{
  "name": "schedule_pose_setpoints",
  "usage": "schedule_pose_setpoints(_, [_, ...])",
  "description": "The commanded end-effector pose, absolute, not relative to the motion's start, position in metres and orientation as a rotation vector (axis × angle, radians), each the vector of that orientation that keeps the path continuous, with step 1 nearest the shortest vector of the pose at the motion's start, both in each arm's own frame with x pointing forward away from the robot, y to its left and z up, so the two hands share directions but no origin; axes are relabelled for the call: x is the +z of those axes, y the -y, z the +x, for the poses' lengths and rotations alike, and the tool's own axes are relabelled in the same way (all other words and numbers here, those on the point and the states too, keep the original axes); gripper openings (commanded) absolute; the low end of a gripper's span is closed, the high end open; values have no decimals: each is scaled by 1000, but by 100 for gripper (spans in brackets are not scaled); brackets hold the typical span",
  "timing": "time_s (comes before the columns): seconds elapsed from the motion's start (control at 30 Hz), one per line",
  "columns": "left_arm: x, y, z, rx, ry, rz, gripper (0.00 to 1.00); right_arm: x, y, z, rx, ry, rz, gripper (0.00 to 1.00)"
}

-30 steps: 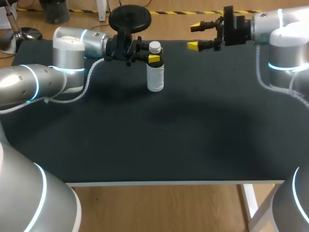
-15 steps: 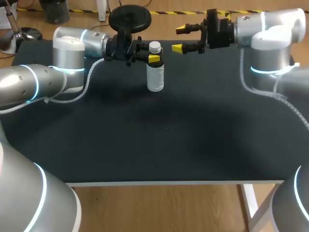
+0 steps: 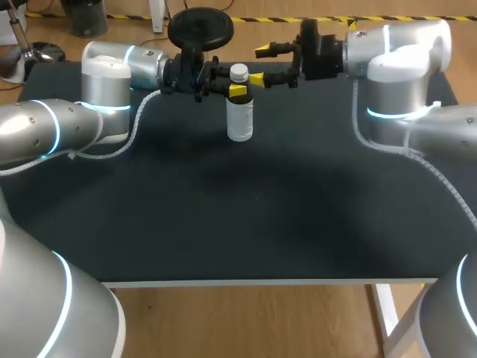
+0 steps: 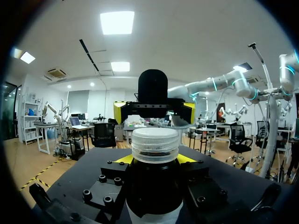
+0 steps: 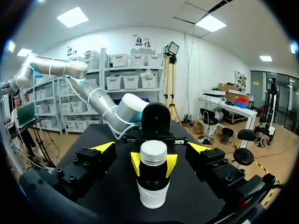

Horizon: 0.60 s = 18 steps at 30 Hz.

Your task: Unscrew the bottle cap

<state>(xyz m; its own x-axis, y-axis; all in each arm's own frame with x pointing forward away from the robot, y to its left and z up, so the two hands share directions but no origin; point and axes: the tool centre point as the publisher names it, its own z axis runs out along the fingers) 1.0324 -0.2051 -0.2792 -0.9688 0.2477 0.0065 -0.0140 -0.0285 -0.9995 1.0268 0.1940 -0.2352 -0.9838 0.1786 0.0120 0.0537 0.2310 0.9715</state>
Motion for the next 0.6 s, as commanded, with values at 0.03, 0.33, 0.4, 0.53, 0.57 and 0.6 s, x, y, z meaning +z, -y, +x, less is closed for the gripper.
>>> schedule_pose_setpoints(0.03, [-279,206,1033,2115,2051,-253,0,-241,-205,1030,1887,-2377,223,100])
schedule_pose_setpoints(0.33, [-279,206,1033,2115,2051,-253,0,-244,-211,1030,1879,-2385,226,100])
schedule_pose_setpoints(0.4, [-279,206,1033,2115,2051,-253,0,-245,-214,1029,1882,-2385,224,100])
schedule_pose_setpoints(0.53, [-279,206,1033,2115,2051,-253,0,-245,-216,1026,1885,-2383,215,100])
schedule_pose_setpoints(0.57, [-279,206,1033,2115,2051,-253,0,-245,-217,1026,1884,-2381,214,100])
schedule_pose_setpoints(0.6, [-279,206,1033,2115,2051,-253,0,-245,-218,1025,1880,-2375,215,100])
